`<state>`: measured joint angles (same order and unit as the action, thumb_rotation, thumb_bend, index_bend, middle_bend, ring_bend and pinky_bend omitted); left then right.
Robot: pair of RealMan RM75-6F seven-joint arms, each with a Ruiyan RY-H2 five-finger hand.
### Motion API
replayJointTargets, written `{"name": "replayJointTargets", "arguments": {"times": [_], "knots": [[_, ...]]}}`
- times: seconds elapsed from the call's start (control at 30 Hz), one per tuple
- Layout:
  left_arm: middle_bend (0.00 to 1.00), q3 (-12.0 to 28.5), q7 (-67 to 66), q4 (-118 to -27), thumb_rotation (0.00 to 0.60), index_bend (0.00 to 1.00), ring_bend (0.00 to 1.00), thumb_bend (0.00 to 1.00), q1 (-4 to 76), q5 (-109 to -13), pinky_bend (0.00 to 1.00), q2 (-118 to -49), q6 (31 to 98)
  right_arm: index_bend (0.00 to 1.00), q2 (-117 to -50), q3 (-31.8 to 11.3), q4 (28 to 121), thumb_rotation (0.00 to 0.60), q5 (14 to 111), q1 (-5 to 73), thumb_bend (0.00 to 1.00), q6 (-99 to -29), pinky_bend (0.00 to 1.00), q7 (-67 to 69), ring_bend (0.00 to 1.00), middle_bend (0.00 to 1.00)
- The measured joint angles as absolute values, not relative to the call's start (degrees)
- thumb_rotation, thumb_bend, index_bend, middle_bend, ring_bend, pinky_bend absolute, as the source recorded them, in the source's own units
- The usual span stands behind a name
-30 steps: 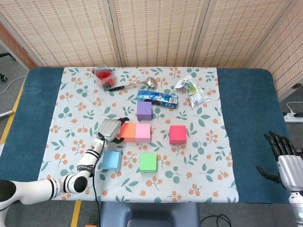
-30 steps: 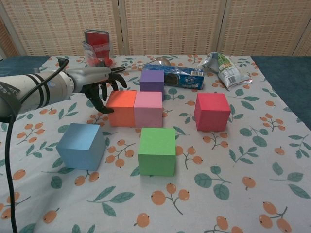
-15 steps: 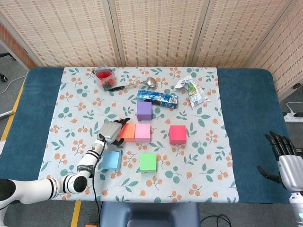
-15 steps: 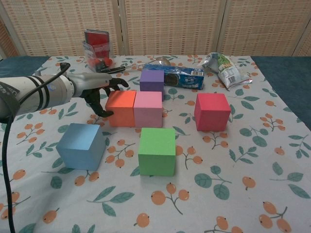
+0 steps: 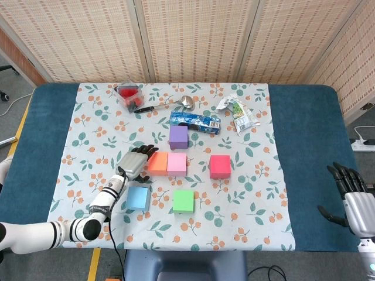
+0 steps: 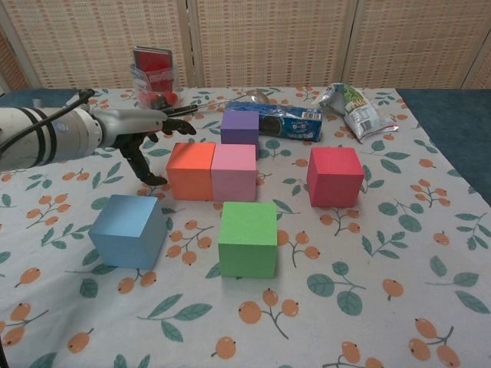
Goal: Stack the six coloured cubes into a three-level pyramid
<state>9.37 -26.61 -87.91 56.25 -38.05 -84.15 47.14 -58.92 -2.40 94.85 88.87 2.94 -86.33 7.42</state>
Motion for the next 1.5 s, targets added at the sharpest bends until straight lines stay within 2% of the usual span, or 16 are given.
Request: {"name": "replayJointTargets", "arguments": {"times": [0.33, 0.47, 0.77, 0.93, 1.2, 1.5], "knots": [[0.0, 11.5, -18.6, -93.2, 0.6, 0.0, 0.0, 0.32, 50.6, -48.0, 0.12, -76.6, 55.0, 0.0, -56.4, -3.3, 96.4, 0.6, 91.3, 8.5, 0.1, -79.8, 0.0, 10.5, 0.0, 0.0], [0.0, 11.5, -16.7, -93.6, 0.6, 0.04, 0.0, 0.32, 48.6, -51.1, 0.12, -75.0, 58.1, 0.0, -56.3, -3.9, 96.5, 0.6, 91.9, 10.7, 0.1, -77.4, 0.0, 11.4, 0.0, 0.0], [0.04, 6.8, -7.4, -94.2, 0.6, 0.08, 0.0, 0.32, 37.4, -64.1, 0.12, -68.4, 65.6, 0.0, -59.4, -7.5, 93.6, 0.6, 90.8, 26.1, 0.1, -59.2, 0.0, 17.6, 0.0, 0.01], [0.06, 4.6, -4.9, -95.5, 0.6, 0.1, 0.0, 0.32, 33.7, -68.2, 0.17, -66.4, 68.0, 0.0, -62.0, -10.5, 90.6, 0.6, 88.5, 35.4, 0.1, -49.0, 0.0, 20.5, 0.0, 0.03], [0.07, 3.2, -1.8, -96.5, 0.6, 0.11, 0.02, 0.32, 29.5, -71.9, 0.21, -65.6, 70.7, 0.0, -71.2, -15.2, 78.2, 0.6, 82.9, 51.5, 0.1, -33.1, 0.0, 22.8, 0.0, 0.05], [0.07, 3.2, -0.6, -97.0, 0.6, 0.12, 0.02, 0.31, 26.1, -73.2, 0.2, -65.1, 72.8, 0.0, -86.2, -17.2, 58.0, 0.6, 79.3, 64.8, 0.1, -22.5, 0.0, 24.4, 0.0, 0.07]]}}
